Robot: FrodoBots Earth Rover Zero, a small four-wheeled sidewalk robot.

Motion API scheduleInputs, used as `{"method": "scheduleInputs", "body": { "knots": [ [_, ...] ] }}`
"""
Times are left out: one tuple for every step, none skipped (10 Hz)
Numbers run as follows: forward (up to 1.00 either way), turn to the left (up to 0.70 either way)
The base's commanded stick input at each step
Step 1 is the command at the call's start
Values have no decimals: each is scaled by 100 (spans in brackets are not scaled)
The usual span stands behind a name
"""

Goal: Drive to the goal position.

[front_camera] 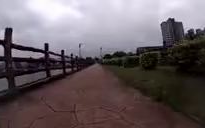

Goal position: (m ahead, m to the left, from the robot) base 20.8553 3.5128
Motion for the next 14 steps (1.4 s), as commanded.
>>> {"method": "scheduleInputs", "body": {
  "knots": [
    [100, 39],
    [100, 24],
    [100, 10],
    [100, 0],
    [100, 0],
    [100, 0],
    [100, 0],
    [100, 0],
    [100, 0],
    [100, 0],
    [100, 0],
    [100, 0],
    [100, 0],
    [100, 0]
  ]
}}
